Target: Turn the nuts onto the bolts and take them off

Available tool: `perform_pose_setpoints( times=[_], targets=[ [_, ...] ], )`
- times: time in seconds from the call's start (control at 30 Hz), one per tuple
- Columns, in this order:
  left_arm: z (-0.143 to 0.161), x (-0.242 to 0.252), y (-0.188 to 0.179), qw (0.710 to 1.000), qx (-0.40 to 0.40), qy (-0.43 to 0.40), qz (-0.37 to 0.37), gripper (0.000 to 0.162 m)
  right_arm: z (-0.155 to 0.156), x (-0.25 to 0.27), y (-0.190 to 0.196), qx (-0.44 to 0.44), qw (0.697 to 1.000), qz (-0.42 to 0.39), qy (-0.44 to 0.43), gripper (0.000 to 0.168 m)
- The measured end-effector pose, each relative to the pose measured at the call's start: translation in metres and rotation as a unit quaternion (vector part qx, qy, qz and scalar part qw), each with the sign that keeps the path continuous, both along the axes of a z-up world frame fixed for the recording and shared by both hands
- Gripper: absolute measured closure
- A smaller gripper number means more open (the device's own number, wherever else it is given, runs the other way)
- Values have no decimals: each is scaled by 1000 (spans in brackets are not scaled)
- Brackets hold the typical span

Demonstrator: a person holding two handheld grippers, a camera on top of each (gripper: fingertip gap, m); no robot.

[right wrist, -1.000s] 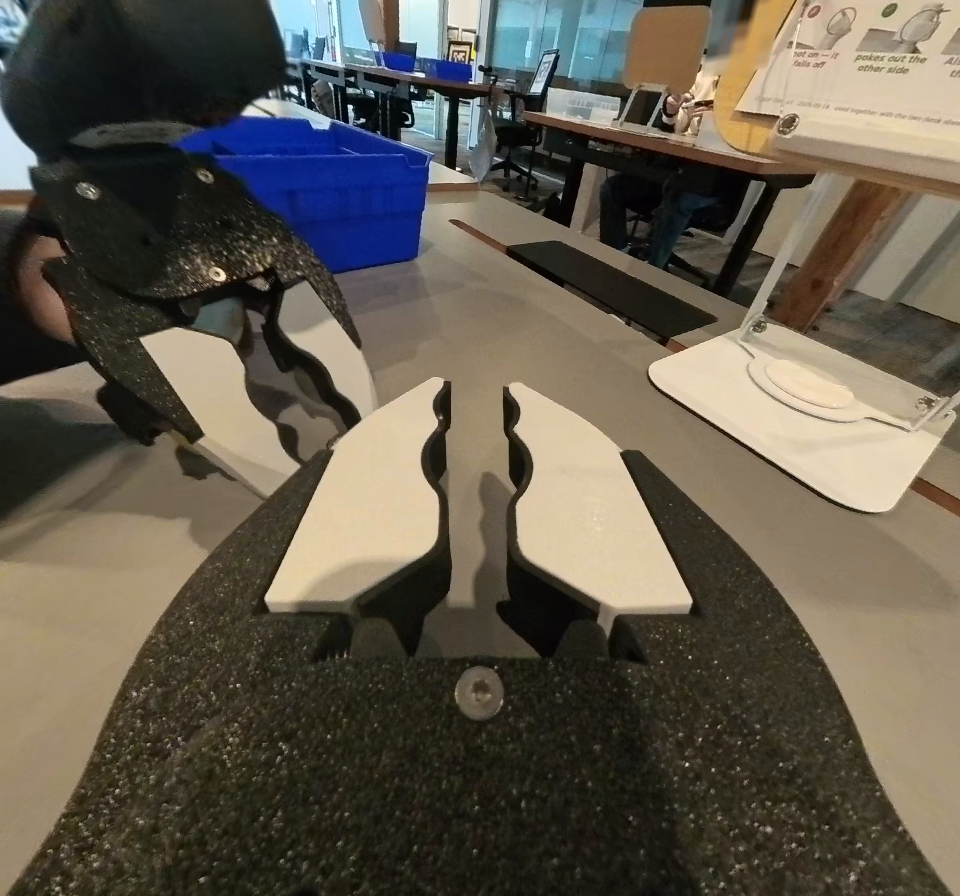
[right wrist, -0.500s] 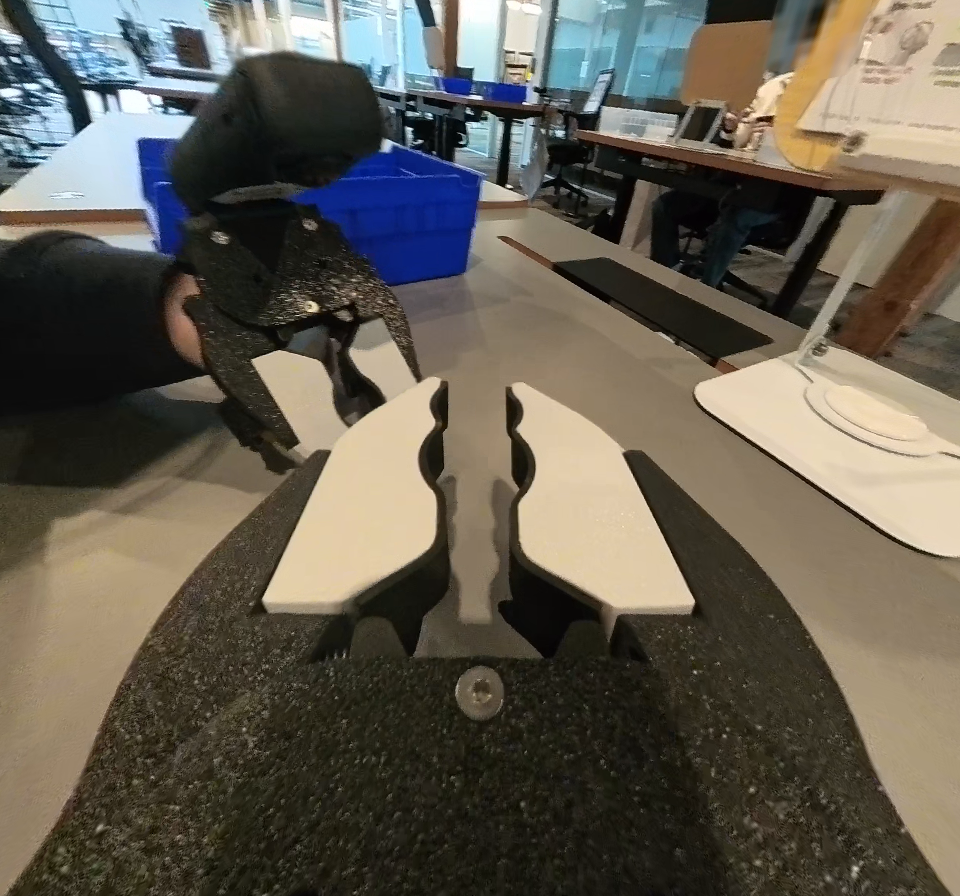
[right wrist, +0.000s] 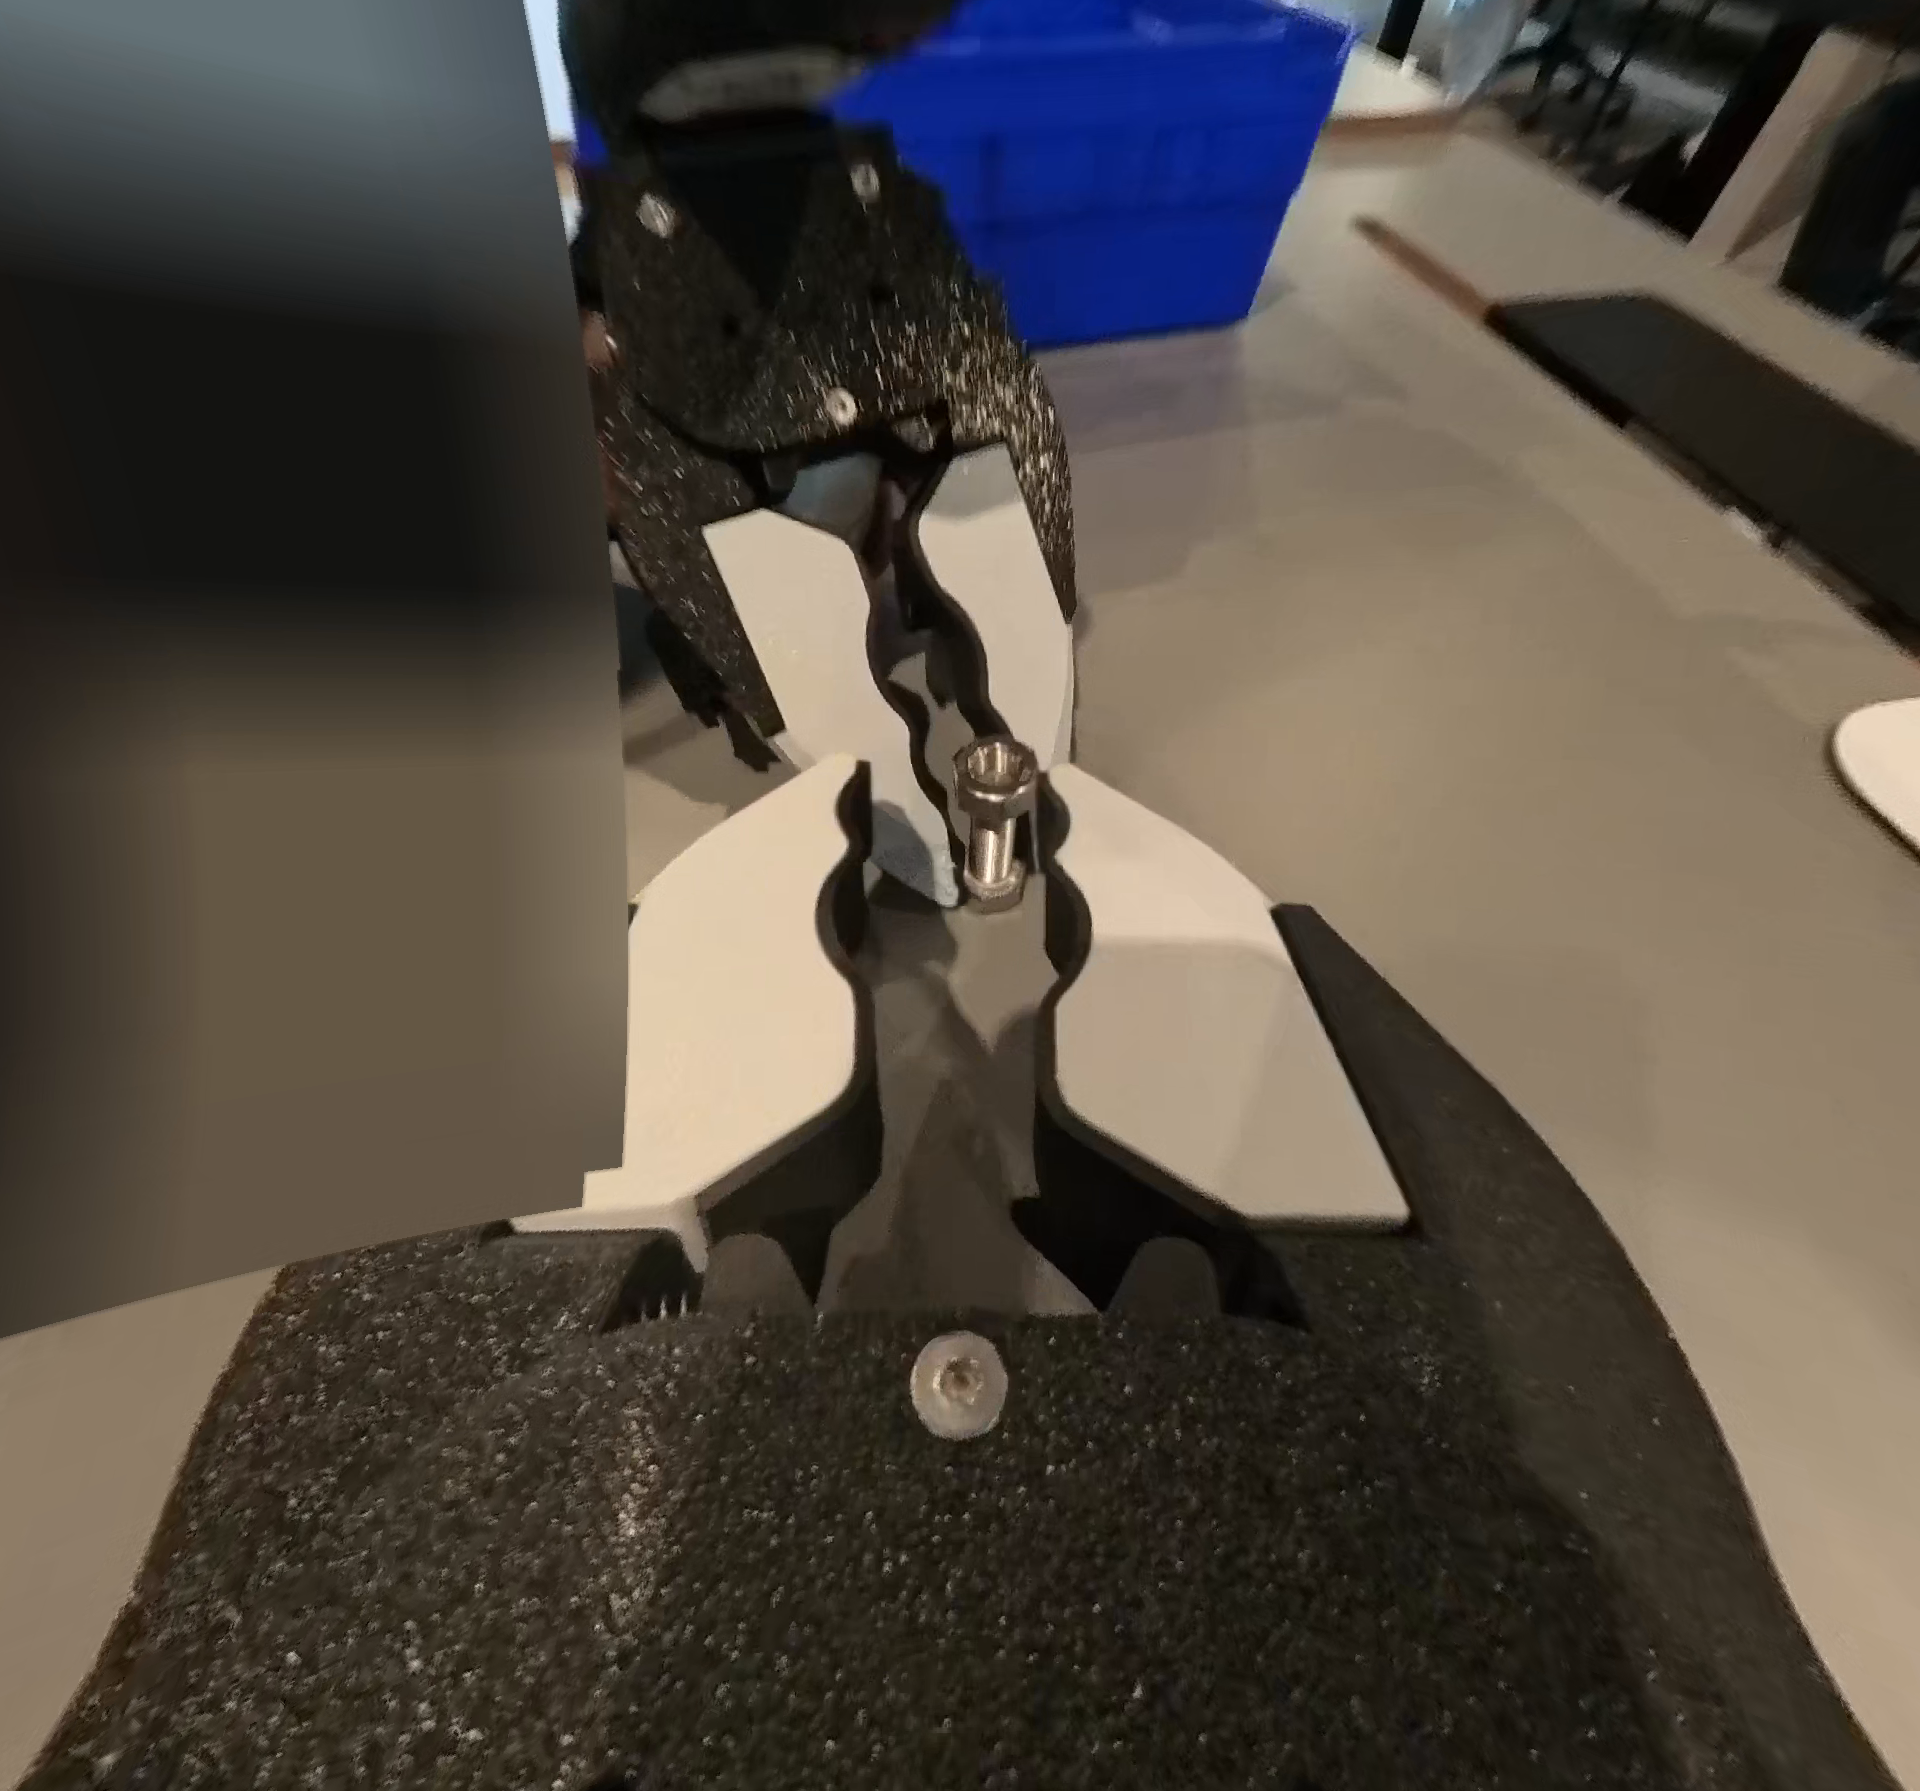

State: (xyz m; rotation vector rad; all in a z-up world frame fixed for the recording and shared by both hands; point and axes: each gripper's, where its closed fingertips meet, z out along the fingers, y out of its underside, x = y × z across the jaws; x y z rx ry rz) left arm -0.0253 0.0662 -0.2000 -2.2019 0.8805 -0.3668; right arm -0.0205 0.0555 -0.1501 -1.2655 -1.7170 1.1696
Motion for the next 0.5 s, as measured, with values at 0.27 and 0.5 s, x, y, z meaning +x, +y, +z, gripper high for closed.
perform_pose_setpoints(
  times=[0.27, 0.5],
  targets=[
    [-1, -1, 0, 1000, -4, 4, 8, 145, -7, -2, -2, -12, 999, 11, -29, 133],
    [-1, -1, 0, 1000, -5, 5, 8, 146, -13, -4, -4, -1, 999, 17, -50, 134]
  ],
)
